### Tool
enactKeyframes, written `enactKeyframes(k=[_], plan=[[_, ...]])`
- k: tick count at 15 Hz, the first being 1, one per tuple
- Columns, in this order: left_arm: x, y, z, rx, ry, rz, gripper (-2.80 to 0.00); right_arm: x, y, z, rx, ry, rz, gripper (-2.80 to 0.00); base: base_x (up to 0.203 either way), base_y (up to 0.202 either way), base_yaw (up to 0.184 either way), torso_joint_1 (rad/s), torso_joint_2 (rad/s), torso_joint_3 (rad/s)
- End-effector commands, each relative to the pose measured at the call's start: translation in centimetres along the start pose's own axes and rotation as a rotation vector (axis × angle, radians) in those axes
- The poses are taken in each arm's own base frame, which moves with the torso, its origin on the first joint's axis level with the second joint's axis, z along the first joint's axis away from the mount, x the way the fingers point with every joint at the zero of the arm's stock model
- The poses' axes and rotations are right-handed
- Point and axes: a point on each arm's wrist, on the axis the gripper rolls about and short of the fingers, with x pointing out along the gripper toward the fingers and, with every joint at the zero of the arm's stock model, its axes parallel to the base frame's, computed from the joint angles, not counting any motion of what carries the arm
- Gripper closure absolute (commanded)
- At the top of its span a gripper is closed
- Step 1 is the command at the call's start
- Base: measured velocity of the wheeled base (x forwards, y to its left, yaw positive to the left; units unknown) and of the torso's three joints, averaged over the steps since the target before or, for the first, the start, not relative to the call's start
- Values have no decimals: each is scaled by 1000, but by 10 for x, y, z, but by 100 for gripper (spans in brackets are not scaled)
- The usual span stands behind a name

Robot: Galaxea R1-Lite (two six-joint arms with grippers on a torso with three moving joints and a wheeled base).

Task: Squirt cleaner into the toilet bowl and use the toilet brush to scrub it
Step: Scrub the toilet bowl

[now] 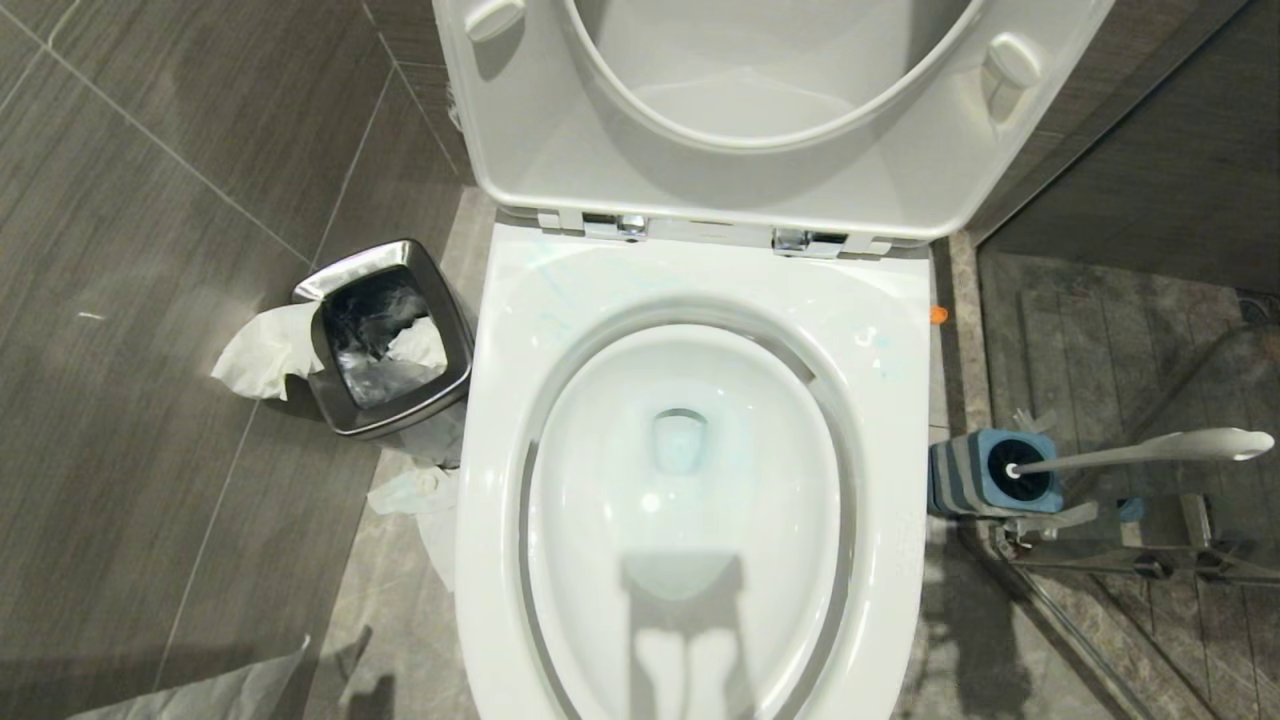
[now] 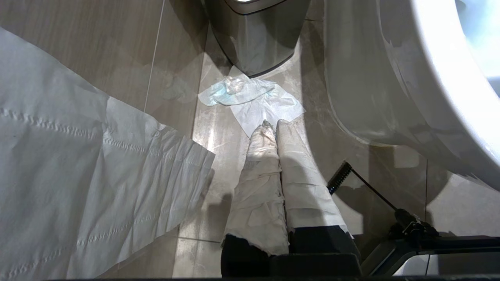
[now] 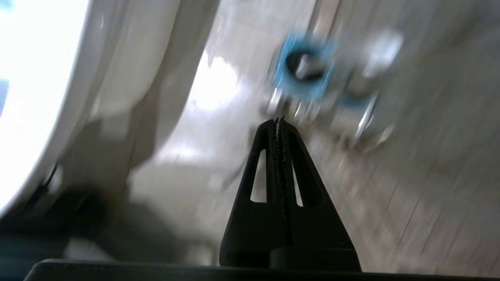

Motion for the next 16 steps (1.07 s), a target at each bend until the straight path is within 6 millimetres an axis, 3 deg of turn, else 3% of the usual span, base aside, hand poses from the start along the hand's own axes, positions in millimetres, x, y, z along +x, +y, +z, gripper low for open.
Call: enactKeyframes(k=[1, 6, 11, 16], plan=[[0, 0, -1, 0, 4, -1, 0, -9, 2, -15, 23, 87, -1, 0, 0, 0, 0, 0, 0, 0], [0, 0, -1, 0, 3, -1, 0, 3, 6, -47, 52, 184, 0, 0, 0, 0, 0, 0, 0, 0], [0, 0, 0, -2, 2, 1, 0, 43, 5, -85, 27, -7, -92, 0, 0, 0, 0, 0, 0, 0], [0, 0, -1, -2, 4, 1, 0, 58, 0, -77, 44, -86, -186, 0, 0, 0, 0, 0, 0, 0]])
